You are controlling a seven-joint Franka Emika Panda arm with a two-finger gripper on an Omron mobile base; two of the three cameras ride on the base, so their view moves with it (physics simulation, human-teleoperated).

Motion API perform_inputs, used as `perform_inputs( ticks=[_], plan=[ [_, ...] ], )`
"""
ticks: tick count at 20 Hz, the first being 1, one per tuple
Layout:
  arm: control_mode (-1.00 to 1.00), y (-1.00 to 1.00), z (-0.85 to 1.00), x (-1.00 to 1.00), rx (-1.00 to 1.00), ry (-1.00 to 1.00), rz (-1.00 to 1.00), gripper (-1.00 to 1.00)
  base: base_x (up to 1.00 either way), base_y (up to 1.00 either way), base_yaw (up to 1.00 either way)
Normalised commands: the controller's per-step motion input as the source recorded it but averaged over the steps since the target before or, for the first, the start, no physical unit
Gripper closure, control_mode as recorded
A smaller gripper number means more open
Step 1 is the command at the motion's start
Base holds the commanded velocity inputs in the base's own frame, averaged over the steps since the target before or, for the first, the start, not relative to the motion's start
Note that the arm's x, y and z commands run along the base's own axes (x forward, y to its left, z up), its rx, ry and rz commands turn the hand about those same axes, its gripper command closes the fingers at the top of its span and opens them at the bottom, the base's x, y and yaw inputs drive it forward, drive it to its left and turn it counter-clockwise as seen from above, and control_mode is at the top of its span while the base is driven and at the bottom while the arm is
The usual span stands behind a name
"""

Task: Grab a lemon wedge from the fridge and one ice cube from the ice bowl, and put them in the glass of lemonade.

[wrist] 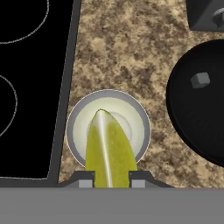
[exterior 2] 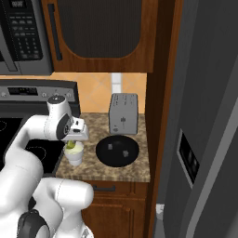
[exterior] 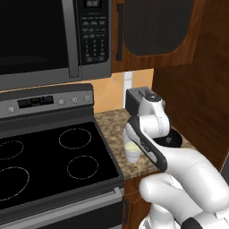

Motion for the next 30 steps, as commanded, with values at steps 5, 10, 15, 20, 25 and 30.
perform_inputs(
  ticks=[5, 10, 15, 20, 25, 30],
  plan=[
    [-1.00, 0.00, -0.04, 0.05, 0.00, 0.00, 0.00, 1.00, 0.00, 0.00, 0.00],
    [-1.00, 0.00, -0.07, 0.23, 0.00, 0.02, 0.00, 1.00, 0.00, 0.00, 0.00],
    [-1.00, 0.00, -0.16, 0.20, 0.00, 0.01, 0.00, 1.00, 0.00, 0.00, 0.00],
    [-1.00, 0.21, -0.10, 0.00, 0.00, -0.01, 0.00, 1.00, 0.00, 0.00, 0.00],
    [-1.00, 0.15, -0.08, 0.00, 0.00, 0.00, 0.00, 1.00, 0.00, 0.00, 0.00],
    [-1.00, -0.15, -0.16, 0.02, 0.00, 0.00, 0.00, 1.00, 0.00, 0.00, 0.00]
  ],
)
